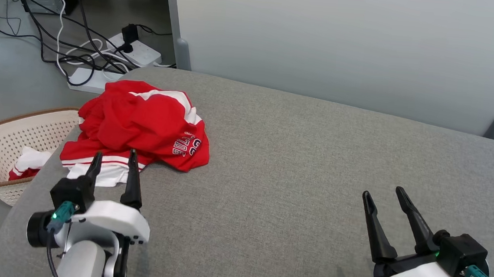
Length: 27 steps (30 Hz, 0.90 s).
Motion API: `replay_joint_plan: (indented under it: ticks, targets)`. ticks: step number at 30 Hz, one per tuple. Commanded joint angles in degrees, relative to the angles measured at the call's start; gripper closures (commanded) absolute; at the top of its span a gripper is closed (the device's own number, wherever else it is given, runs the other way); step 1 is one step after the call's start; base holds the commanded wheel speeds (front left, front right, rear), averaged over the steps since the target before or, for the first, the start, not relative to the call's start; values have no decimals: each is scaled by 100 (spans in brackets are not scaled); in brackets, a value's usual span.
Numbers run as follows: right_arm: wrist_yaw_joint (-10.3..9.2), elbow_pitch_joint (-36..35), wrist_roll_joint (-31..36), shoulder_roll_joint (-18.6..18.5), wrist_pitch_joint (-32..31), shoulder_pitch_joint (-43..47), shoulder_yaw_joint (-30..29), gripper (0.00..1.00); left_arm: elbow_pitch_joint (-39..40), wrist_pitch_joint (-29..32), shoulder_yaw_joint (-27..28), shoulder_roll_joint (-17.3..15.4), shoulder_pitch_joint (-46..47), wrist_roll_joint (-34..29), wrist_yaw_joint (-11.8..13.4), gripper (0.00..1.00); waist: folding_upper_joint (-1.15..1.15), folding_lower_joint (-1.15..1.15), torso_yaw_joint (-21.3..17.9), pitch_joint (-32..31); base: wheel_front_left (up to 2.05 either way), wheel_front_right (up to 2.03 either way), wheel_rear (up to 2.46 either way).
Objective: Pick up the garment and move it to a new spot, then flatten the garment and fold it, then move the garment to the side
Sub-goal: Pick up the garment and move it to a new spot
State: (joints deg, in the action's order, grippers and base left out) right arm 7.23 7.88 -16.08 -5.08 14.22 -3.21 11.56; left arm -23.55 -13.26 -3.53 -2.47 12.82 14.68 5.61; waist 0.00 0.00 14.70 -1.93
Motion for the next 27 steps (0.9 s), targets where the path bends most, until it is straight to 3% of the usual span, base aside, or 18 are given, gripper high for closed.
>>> replay_joint_plan:
  ticks: [1,18,27]
  targets:
    - [25,-175,1,-113,78,-270,120,0,-85,30,185,-42,532,65,56,0,0,0,-105,117,0,0,0]
    - [25,-321,-282,-509,78,-789,338,0,-2865,275,89,-106,2772,141,276,0,0,0,-707,1071,0,0,0]
    - [25,-327,-442,-602,78,-932,500,0,-3949,190,-93,-344,3323,-78,477,0,0,0,-934,1235,0,0,0]
